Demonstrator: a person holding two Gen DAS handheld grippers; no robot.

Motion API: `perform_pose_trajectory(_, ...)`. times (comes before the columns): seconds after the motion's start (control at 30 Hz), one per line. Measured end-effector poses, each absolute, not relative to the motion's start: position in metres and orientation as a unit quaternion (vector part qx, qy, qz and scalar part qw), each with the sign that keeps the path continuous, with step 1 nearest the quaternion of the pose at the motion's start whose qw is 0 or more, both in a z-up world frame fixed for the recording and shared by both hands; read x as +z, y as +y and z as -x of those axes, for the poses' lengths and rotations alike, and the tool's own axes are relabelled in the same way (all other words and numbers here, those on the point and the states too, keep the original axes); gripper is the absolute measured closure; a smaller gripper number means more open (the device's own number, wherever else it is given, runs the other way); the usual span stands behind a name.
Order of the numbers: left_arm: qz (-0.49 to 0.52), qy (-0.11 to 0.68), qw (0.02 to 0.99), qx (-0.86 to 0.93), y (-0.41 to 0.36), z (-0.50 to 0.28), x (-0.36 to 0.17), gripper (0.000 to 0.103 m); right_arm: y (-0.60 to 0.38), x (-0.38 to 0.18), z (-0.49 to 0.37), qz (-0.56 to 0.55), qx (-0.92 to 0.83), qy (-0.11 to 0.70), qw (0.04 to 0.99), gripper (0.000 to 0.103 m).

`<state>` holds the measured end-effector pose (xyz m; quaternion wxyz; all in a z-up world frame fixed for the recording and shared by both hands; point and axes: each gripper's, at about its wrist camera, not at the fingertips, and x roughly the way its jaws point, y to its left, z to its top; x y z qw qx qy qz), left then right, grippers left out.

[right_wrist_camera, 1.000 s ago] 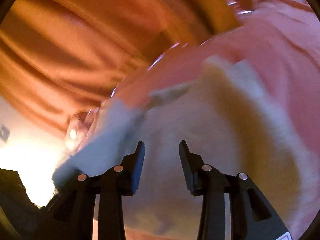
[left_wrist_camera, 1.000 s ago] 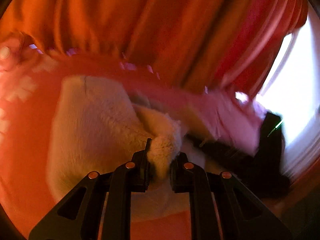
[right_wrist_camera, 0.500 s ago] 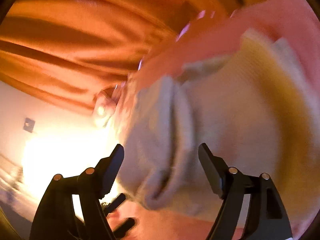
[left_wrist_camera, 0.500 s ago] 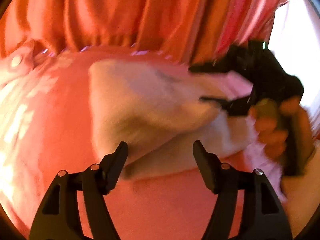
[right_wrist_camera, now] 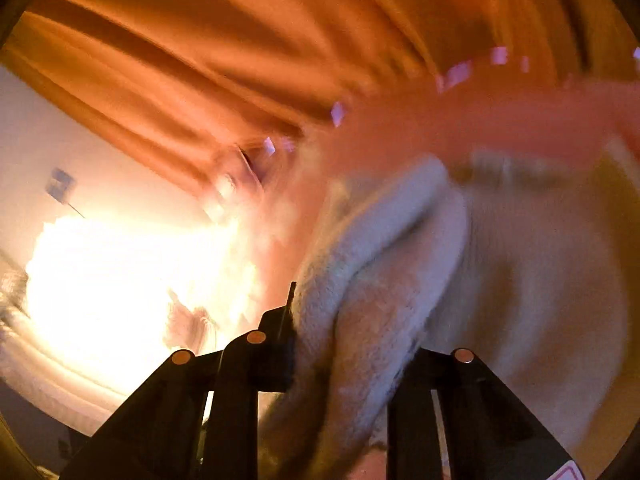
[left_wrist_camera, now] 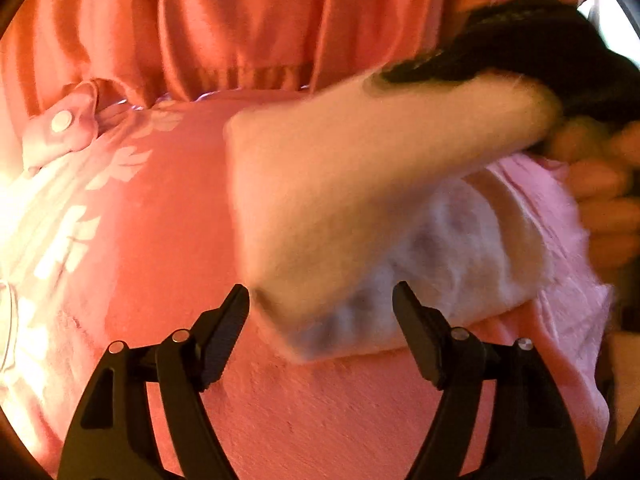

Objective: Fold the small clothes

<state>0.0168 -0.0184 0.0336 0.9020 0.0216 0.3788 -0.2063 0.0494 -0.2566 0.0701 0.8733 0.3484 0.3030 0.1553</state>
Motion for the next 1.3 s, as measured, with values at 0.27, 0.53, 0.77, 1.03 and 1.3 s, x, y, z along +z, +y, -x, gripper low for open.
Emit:
perform_pose_trajectory(0.27,0.035,0.439,0.871,-0.219,-0.036,-0.040,-0.002,0.051,-0.360,-0.024,0.033,-0.390,-0.013,0.336,0.857,0.083)
perform_pose_trajectory(0.53,-0.018,0.432,0.876,-0.212,-0.052,-0.031,0.000,0.070,-0.364,-0.044,0.031,-0.429,-0.005,0.322,0.844,0.069)
perform_pose_trajectory(0.77,-0.032,0.444,0.872,-0.202,-0.057,-0.035,0.001,0.070,-0.352,0.009,0.058,-0.353,-0.011,0.264,0.897,0.083)
perform_pose_trajectory(1.03,-0.035,0.446,0.872,-0.200,-0.064,-0.033,0.000,0.070,-0.373,-0.051,0.051,-0.394,-0.040,0.332,0.856,0.081)
perform_pose_trajectory(1.3,-0.026,0.454,0.869,-0.196,-0.060,-0.033,0.000,0.070,-0.359,-0.043,0.073,-0.442,-0.004,0.331,0.834,0.062)
